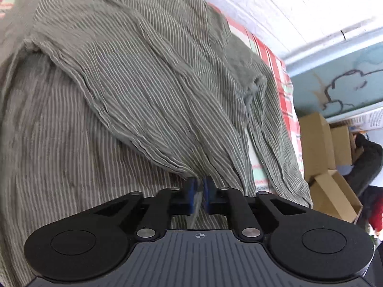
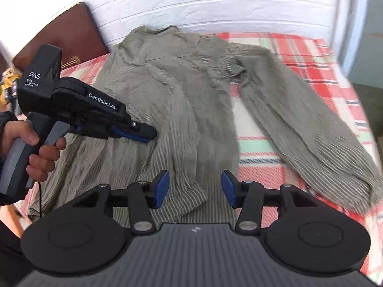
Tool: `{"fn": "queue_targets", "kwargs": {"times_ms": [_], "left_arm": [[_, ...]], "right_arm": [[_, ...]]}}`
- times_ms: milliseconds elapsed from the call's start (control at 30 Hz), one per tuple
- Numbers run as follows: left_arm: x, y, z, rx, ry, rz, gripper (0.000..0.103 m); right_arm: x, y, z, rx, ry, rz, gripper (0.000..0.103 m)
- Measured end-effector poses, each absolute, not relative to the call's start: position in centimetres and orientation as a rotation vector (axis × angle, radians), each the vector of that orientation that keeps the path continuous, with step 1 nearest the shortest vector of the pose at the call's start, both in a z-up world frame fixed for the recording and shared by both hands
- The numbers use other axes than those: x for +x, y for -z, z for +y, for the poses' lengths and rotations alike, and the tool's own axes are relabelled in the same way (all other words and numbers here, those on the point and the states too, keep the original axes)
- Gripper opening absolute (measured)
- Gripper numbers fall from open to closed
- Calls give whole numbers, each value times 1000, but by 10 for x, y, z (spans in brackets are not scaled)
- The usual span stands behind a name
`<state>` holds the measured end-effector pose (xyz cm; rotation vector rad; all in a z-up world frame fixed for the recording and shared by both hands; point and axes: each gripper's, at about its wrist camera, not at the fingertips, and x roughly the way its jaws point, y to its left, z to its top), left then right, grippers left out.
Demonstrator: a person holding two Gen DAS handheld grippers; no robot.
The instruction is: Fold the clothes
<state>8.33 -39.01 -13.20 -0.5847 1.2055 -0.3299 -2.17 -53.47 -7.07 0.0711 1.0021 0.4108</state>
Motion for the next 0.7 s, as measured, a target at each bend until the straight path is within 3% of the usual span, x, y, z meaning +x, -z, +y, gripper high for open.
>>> {"fn": "queue_targets", "kwargs": {"times_ms": [333, 367, 400, 467, 500, 567, 700], "left_arm": [[77, 121, -382, -557, 252, 1173, 0], [77, 121, -381, -567, 246, 1177, 9], [77, 123, -379, -592, 244, 1187, 25], [77, 128, -378, -635, 225, 1197, 35], [78, 129, -378, -655, 213, 1199, 51], [78, 133, -378, -696, 193, 1203, 67], [80, 141, -379, -768, 183, 1206, 68]], "right_arm": [[5, 101, -532, 77, -576, 1099, 44], [6, 103, -535, 95, -580, 1099, 44], [7, 104, -538, 115, -585, 1101, 44], [8, 108, -542, 127, -581, 1121, 44], [8, 109, -542, 125, -586, 1127, 44], [6, 110, -541, 117, -600, 1134, 44], [6, 114, -539, 109, -610, 1144, 44]]}}
